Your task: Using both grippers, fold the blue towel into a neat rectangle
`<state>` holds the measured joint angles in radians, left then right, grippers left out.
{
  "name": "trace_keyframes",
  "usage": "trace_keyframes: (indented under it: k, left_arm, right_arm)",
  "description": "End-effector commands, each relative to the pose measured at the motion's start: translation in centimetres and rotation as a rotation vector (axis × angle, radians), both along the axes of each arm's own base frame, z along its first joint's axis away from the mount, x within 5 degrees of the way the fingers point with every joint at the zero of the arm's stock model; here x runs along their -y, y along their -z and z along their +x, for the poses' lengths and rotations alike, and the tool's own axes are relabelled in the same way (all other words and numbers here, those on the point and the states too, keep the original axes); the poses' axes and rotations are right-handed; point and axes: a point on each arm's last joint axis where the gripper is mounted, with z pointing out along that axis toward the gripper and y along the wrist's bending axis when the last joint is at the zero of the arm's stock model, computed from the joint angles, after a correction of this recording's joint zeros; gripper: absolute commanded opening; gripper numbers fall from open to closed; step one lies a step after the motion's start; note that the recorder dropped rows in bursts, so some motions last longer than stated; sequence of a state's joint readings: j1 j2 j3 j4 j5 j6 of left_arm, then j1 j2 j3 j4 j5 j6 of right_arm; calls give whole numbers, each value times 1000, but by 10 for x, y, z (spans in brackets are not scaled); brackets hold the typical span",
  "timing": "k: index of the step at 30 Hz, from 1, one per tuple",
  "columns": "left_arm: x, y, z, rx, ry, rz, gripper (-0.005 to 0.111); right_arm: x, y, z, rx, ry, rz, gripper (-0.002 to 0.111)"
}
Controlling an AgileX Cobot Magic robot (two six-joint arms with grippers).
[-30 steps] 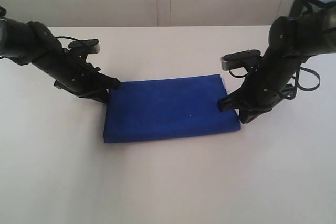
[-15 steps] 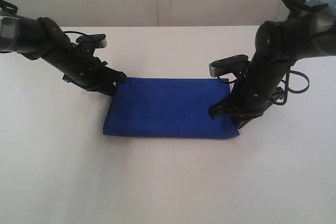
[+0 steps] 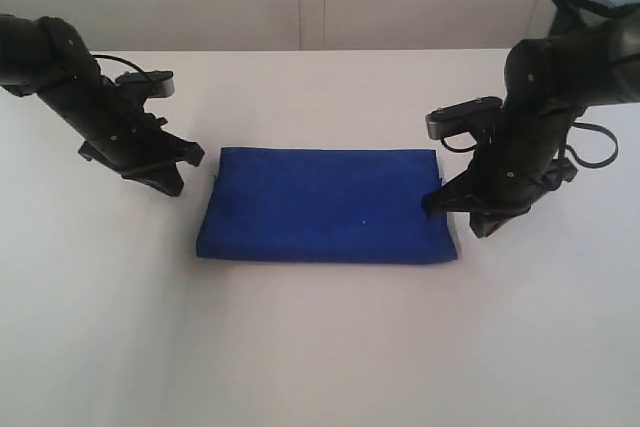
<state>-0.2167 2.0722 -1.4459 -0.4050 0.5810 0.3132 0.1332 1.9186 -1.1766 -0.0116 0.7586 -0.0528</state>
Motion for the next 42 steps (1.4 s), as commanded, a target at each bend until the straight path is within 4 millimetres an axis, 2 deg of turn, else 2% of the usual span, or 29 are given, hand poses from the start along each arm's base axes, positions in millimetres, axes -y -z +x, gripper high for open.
trace_keyframes:
  k: [1, 4, 7, 12, 16, 20, 25, 30, 37, 42]
  left_arm:
    - [-8, -32, -16, -5, 7, 31, 0]
    - [-8, -41, -29, -6, 11, 23, 0]
    - [-7, -39, -44, -32, 18, 25, 0]
    - [4, -20, -67, -69, 20, 16, 0]
    - [16, -7, -78, -47, 31, 26, 0]
    - [27, -5, -82, -28, 39, 17, 0]
    - [28, -5, -82, -31, 28, 3, 0]
    - [28, -5, -82, -33, 29, 3, 0]
    - [28, -5, -82, -29, 27, 3, 0]
    - [28, -5, -81, -27, 26, 3, 0]
  right_arm:
    - [4, -29, -3, 82, 17, 4, 0]
    - [5, -45, -11, 113, 25, 18, 0]
    - [5, -50, -22, 123, 34, 34, 0]
    - [5, -39, -36, 119, 47, 50, 0]
    - [6, -26, -43, 126, 55, 58, 0]
    - [-1, -26, -42, 151, 73, 118, 0]
    - [-16, -25, -39, 178, 22, 207, 0]
    - [-16, -11, -33, 172, 44, 209, 0]
    - [-20, -13, -30, 202, 64, 264, 0]
    - [-20, -6, -29, 188, 60, 253, 0]
